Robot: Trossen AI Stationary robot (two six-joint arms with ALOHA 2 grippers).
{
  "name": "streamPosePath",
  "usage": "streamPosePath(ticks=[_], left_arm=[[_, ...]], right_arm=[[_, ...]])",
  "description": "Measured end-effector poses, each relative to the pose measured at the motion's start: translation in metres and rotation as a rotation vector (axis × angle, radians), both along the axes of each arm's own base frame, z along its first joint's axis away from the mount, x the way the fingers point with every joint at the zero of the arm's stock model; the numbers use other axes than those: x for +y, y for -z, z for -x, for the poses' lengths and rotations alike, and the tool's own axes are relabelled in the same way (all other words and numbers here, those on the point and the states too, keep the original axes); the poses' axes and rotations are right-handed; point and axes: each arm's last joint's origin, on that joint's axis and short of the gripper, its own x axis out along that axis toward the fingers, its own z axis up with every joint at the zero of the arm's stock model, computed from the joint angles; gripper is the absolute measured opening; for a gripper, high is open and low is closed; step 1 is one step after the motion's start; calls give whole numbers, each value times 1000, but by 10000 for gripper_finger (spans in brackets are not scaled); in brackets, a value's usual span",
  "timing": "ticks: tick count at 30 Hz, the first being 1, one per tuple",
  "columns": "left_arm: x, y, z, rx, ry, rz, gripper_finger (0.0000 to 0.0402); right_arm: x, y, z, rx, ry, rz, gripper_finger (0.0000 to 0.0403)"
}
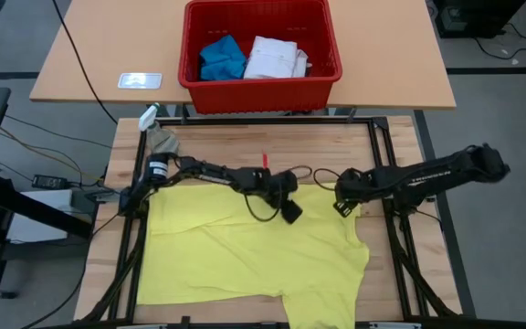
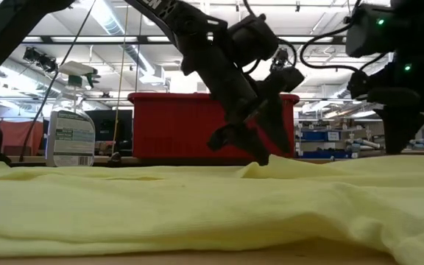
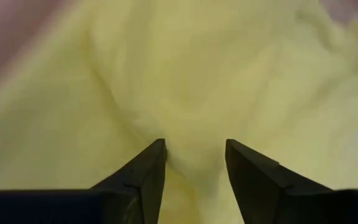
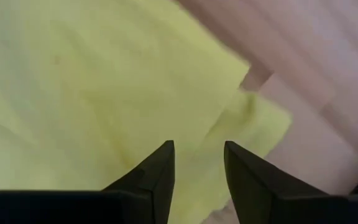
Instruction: Fold Laundry from Bin
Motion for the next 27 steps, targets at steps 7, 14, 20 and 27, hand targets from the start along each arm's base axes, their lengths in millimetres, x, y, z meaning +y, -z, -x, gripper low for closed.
streamPosePath(ticks=[7,14,20,27], left_arm=[[-25,13,9,68,51,-12,172],[-25,18,13,96,49,-15,172],[-19,14,15,105,59,36,172],[-12,-15,24,86,101,115,172]], right_arm=[[32,0,-3,-97,-1,-59,141],[46,29,12,-79,59,-43,141],[57,36,21,-51,107,-115,141],[63,0,12,-116,98,-38,141]])
